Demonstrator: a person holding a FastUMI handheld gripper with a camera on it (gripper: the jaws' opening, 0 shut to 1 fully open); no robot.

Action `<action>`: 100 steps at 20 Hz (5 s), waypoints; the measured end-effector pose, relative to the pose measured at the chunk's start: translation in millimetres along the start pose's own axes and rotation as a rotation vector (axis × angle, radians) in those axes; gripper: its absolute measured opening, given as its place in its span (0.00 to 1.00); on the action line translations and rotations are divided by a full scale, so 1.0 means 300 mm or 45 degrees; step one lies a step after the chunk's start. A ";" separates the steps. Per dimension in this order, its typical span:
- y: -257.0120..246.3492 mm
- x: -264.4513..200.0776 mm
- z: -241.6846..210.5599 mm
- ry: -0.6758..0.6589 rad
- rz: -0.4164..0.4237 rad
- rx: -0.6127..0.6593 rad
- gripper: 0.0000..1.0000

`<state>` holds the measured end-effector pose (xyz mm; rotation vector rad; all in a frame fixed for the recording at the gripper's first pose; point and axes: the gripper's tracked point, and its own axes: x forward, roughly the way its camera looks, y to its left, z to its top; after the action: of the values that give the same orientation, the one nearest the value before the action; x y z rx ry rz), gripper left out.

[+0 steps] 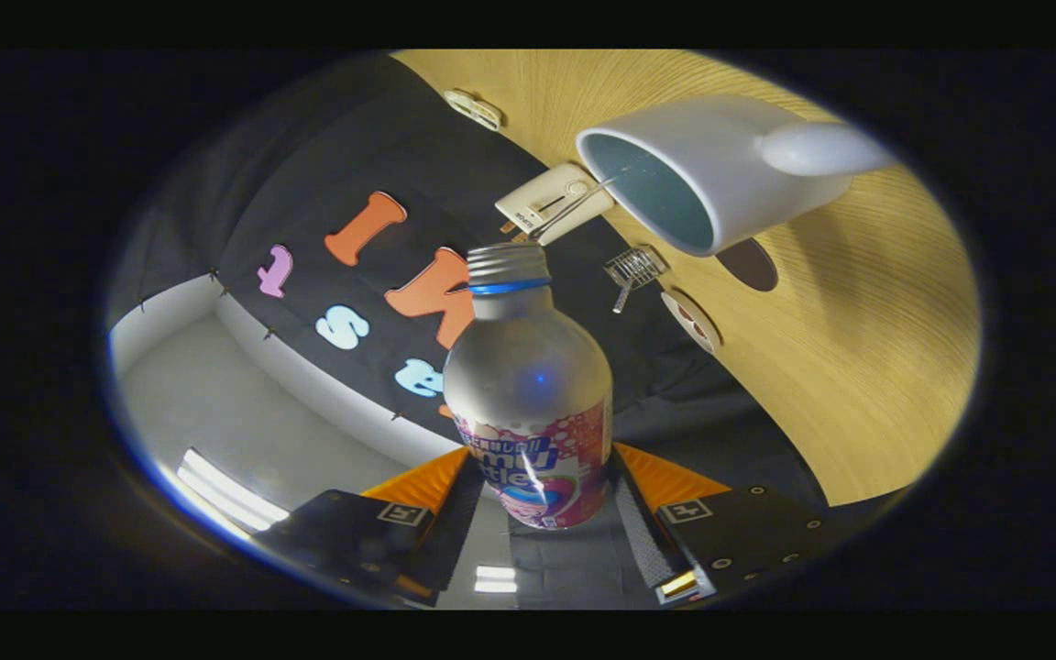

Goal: Take the bottle from table, then pour the juice into the cup, finally place the bottle on the coaster

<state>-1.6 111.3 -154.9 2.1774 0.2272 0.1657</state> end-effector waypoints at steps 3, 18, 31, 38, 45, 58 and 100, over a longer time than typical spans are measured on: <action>-0.017 -0.002 0.001 -0.007 -0.020 -0.023 0.76; -0.217 -0.050 0.156 -0.127 -0.473 -0.846 0.76; -0.007 0.115 0.144 -0.120 -0.549 -1.853 0.77; -0.088 0.235 0.249 -0.090 -0.714 -2.159 0.77; -0.224 0.308 0.389 -0.079 -0.907 -2.362 0.77; -0.327 0.350 0.474 -0.045 -1.040 -2.472 0.77; 0.437 -0.156 -0.018 -0.288 -0.315 -2.720 0.95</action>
<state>-35.0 30.6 -46.5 0.0298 0.0636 -0.0311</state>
